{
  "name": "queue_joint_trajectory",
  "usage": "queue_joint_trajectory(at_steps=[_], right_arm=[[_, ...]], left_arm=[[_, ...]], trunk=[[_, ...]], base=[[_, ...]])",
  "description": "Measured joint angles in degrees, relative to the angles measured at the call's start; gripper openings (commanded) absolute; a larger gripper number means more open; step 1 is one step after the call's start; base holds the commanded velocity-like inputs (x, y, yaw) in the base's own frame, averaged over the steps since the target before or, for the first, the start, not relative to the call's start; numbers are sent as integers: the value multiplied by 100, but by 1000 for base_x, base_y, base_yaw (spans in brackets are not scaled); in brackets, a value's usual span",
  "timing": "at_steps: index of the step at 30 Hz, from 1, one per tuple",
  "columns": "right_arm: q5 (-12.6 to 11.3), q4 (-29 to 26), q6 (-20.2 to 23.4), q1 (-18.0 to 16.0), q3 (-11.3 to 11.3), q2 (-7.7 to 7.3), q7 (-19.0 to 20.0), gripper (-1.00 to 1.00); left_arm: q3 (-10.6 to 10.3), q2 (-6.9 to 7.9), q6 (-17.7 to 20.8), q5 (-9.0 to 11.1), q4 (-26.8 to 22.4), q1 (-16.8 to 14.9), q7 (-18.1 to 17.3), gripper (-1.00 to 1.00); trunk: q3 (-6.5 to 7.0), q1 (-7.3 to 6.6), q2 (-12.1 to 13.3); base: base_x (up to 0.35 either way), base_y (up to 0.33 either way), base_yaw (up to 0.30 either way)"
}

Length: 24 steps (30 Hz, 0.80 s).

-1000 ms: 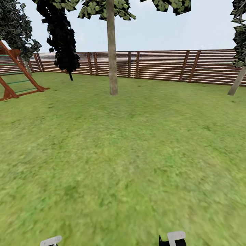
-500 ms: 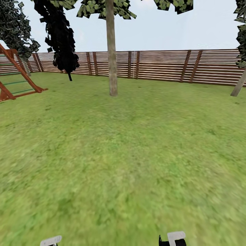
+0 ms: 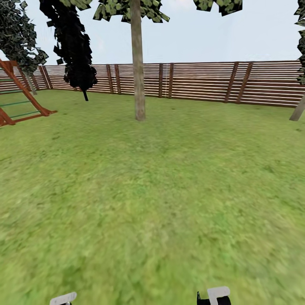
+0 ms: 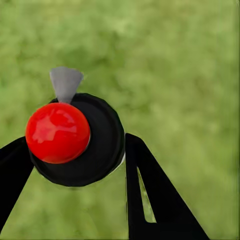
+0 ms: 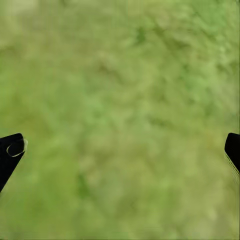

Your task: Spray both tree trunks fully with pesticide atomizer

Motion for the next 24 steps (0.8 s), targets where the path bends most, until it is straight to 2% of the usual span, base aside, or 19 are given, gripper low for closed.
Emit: queue_joint_trajectory(at_steps=[24], right_arm=[[0,0,0,0,0,0,0,100]], left_arm=[[0,4,6,8,0,1,0,-100]], trunk=[[0,0,0]], base=[[338,0,0]])
